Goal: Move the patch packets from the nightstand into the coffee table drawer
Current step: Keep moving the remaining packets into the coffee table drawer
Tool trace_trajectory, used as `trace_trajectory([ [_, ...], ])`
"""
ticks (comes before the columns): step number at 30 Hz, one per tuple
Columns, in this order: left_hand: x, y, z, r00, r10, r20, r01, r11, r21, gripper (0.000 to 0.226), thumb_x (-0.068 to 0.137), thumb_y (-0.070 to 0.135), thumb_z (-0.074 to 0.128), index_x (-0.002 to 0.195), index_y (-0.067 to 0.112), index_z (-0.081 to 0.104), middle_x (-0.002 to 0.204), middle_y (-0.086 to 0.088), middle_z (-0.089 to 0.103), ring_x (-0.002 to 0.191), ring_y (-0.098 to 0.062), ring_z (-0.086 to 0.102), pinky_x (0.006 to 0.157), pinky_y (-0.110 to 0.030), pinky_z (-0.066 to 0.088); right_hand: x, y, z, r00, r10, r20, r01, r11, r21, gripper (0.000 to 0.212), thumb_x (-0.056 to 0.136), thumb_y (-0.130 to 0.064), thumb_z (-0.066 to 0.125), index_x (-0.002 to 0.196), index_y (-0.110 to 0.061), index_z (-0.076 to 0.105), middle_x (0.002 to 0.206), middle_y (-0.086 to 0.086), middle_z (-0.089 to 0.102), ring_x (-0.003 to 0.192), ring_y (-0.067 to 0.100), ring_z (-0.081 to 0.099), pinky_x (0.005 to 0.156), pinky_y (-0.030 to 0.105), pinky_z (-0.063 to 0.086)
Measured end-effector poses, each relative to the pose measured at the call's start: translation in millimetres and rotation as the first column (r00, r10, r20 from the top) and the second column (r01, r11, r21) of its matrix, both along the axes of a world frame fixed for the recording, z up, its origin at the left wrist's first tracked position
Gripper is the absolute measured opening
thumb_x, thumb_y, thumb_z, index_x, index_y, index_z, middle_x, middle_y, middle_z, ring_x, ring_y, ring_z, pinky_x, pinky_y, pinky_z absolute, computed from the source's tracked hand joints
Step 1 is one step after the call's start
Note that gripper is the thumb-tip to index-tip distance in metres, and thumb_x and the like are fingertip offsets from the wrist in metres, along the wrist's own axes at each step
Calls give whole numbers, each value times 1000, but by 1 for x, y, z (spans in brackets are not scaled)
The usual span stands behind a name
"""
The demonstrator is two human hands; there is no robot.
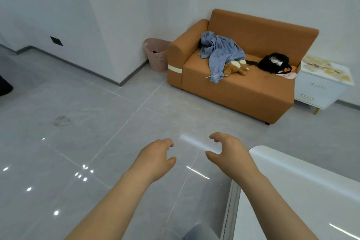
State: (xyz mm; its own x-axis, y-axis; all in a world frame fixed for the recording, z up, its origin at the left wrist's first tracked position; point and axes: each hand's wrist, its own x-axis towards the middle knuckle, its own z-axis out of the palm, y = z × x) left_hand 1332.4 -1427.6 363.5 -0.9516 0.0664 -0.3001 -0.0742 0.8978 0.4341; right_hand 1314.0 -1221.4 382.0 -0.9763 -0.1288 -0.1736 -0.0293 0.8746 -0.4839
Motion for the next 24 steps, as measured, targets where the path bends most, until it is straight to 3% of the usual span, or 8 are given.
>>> trace_trajectory([
  [24, -377, 180, -4, 957, -288, -38, 289, 957, 28, 45, 91, 35, 55, 133, 23, 46, 132, 2, 52, 121, -15, 49, 97, -24, 38, -306, 179, -2, 936, -350, 36, 351, 936, -10, 51, 86, -34, 62, 135, -26, 47, 133, -6, 54, 121, 12, 50, 91, 24, 40],
])
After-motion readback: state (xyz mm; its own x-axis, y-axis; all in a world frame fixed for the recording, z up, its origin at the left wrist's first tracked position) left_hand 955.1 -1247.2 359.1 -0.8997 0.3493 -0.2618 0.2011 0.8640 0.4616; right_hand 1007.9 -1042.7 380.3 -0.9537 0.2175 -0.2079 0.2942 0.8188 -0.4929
